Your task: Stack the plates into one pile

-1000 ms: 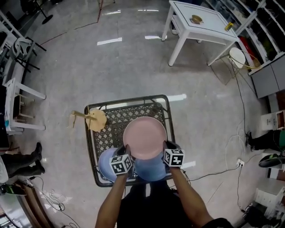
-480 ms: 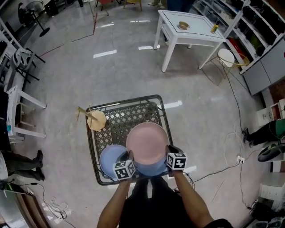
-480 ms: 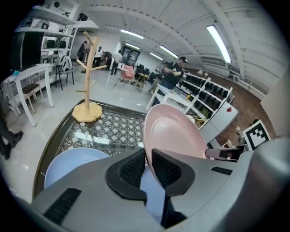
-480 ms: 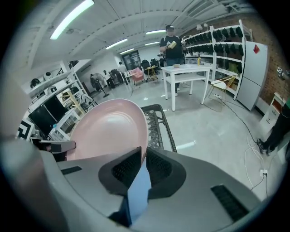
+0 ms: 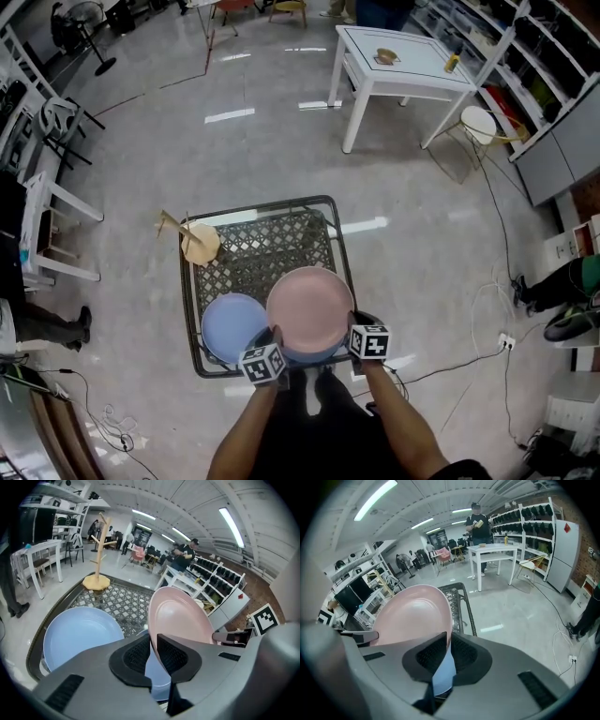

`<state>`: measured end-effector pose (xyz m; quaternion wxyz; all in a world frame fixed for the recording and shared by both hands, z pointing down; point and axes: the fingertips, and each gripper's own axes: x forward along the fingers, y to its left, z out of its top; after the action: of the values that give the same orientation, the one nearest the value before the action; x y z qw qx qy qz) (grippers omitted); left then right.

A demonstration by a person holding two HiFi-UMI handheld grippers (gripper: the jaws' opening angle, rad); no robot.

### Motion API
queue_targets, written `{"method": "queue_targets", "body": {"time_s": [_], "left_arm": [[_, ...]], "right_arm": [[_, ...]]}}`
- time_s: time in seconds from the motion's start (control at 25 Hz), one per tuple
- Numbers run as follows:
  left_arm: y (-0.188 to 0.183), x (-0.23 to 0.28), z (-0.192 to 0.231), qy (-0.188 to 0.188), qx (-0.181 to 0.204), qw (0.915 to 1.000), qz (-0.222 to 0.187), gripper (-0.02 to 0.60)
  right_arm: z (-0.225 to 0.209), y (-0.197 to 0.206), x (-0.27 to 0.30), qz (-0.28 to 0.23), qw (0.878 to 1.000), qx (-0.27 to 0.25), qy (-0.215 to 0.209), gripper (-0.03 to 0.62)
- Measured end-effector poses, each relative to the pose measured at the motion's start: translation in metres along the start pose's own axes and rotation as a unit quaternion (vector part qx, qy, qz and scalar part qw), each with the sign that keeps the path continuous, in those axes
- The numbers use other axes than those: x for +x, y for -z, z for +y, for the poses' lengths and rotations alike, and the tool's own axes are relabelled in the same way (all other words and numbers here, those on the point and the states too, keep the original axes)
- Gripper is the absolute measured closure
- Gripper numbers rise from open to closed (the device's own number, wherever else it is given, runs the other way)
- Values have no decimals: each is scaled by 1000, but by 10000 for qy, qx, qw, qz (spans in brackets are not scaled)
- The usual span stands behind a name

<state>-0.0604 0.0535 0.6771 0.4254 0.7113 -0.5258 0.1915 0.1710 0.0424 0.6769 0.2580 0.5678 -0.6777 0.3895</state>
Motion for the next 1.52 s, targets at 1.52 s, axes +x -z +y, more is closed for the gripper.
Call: {"method": "queue_targets", "body": {"time_s": [1.52], "left_arm": [[138, 31, 31, -817, -770, 9900, 859, 525]], "right_arm": [[-24, 103, 48, 1178, 9916, -448, -293, 563]]}}
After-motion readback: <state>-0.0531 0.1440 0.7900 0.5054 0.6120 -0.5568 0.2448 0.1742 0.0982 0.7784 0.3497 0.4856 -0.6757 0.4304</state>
